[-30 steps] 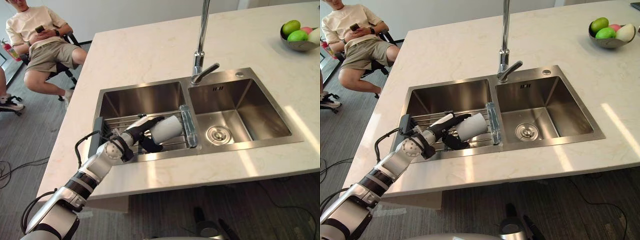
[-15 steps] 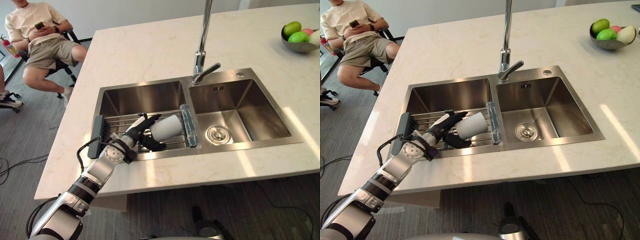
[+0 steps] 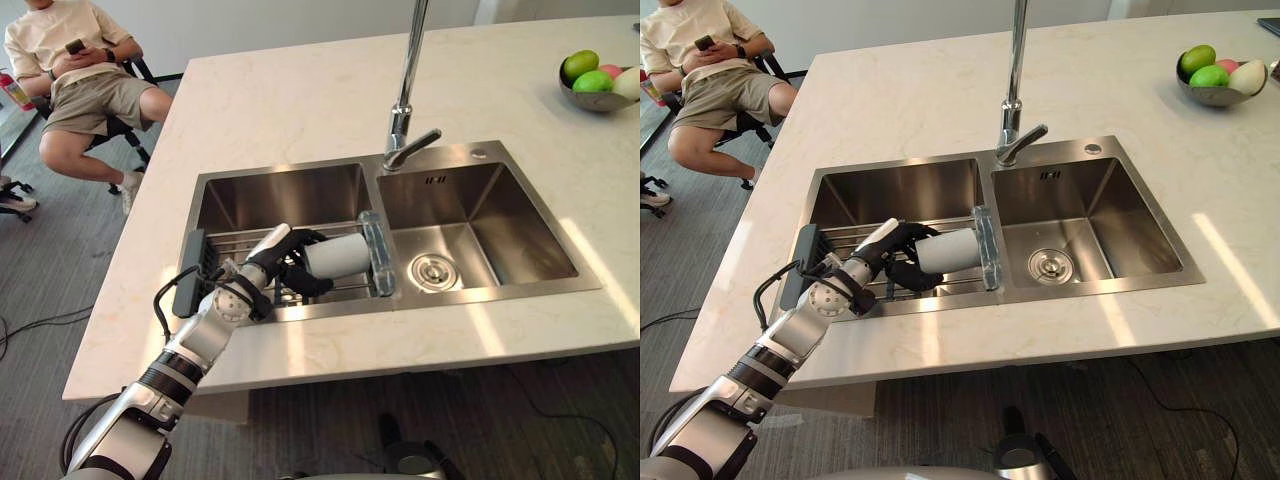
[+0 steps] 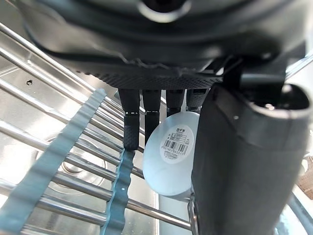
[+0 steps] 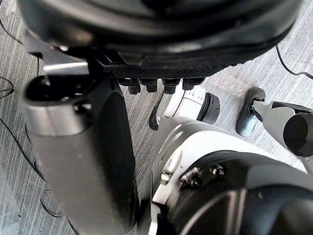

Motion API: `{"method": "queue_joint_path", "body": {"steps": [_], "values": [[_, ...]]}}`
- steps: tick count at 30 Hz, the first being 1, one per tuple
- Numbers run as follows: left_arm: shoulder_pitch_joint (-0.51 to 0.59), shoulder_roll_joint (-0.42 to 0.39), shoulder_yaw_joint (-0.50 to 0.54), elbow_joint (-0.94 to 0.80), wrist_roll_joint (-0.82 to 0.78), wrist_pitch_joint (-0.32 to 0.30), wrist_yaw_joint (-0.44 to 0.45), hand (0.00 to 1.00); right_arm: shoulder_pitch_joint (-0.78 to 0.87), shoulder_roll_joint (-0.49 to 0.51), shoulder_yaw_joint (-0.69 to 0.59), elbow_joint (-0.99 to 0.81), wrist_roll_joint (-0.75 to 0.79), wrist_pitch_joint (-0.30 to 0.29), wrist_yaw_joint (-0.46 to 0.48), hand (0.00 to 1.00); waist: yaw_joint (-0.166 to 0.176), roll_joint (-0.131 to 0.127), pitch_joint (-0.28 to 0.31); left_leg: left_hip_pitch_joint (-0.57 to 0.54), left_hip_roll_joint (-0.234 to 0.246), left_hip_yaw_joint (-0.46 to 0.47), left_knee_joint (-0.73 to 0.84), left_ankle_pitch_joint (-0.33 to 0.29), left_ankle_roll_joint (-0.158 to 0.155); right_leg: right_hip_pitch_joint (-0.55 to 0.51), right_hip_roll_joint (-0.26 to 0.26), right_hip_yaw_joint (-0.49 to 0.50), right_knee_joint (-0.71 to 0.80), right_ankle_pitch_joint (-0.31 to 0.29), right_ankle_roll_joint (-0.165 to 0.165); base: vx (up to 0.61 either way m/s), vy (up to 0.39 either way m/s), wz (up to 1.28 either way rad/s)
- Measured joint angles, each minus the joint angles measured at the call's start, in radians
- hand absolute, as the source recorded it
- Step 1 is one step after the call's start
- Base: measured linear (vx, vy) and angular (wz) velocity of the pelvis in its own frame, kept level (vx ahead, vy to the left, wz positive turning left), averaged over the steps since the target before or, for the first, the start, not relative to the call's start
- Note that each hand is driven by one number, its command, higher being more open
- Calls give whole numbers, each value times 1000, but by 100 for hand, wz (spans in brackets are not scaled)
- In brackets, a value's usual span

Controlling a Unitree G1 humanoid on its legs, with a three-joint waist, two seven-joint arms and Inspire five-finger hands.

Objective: Walk over to the sink, pick up the cup, carry it to the dishwasher, place the cup inside the dishwasher, then close the dishwasher door

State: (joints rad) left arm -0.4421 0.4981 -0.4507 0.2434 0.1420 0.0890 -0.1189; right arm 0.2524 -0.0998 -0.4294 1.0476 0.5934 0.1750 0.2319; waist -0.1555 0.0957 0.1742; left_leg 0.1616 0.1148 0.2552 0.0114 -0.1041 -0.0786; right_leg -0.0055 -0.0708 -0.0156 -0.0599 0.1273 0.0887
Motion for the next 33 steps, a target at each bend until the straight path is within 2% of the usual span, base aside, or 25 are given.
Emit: {"method": "queue_joint_path", "body": {"steps": [6, 13, 19, 22, 25, 27, 29, 30, 32, 33], "values": [[0, 4, -27, 0, 45, -20, 3, 0, 3, -5, 14, -2, 4, 0, -2, 100, 0, -1, -3, -2, 0, -2, 4, 0, 0, 0, 0, -2, 3, -1, -2, 0, 0, 0], [0, 8, -41, -1, 135, -69, 5, 0, 10, -17, 48, -17, 13, -2, -7, 100, -2, 0, -6, -8, 0, -8, 4, 0, 0, -2, -3, -9, 2, -1, -2, 0, 0, 2], [0, 37, -97, -1, 127, -119, 109, 0, 11, -28, 69, -15, 12, -4, -12, 100, -9, 3, -20, -32, 0, -35, 4, 3, -1, -6, -6, -40, -12, -1, -2, 3, -12, 12], [33, 37, -87, -18, 117, -143, 165, 0, 11, -41, 89, -15, 6, -6, -12, 100, -9, 5, -24, -37, 1, -56, 4, 4, -2, 6, -8, -66, -23, -1, -2, 11, -25, 20], [105, 37, 9, -102, 78, -193, 195, 0, 7, -49, 91, -16, -8, -5, -12, 100, 8, 5, -25, -50, 2, -73, 15, 5, -3, 9, -11, -101, -23, 0, -2, -15, -22, 20], [139, 37, 113, -167, 33, -238, 215, 0, 8, -57, 83, -15, -32, -4, -12, 100, 35, 5, -25, -57, 0, -98, 34, 5, -3, 23, -16, -129, -23, -1, -3, -54, -23, 33], [153, 32, 253, -242, -9, -277, 261, 0, 7, -67, 76, -13, -72, -5, -5, 100, 77, 7, -27, -65, -2, -126, 44, 7, -2, 36, -21, -156, -24, -8, -9, -73, -21, 34], [153, 32, 270, -250, -10, -281, 268, 0, 6, -67, 69, -13, -77, -5, -3, 100, 82, 7, -27, -67, -3, -130, 46, 8, -1, 37, -21, -159, -24, -8, -10, -76, -23, 31], [160, 33, 400, -314, -48, -307, 310, 0, -2, -71, 41, 3, -125, -5, 19, 100, 116, 10, -32, -84, -9, -165, 62, 13, -2, 48, -26, -193, -24, -23, -14, -99, -34, 40], [163, 33, 429, -328, -51, -313, 317, 0, -4, -72, 41, 6, -134, -5, 23, 100, 119, 10, -32, -87, -10, -175, 65, 15, -2, 52, -27, -204, -24, -24, -14, -98, -42, 51]]}}
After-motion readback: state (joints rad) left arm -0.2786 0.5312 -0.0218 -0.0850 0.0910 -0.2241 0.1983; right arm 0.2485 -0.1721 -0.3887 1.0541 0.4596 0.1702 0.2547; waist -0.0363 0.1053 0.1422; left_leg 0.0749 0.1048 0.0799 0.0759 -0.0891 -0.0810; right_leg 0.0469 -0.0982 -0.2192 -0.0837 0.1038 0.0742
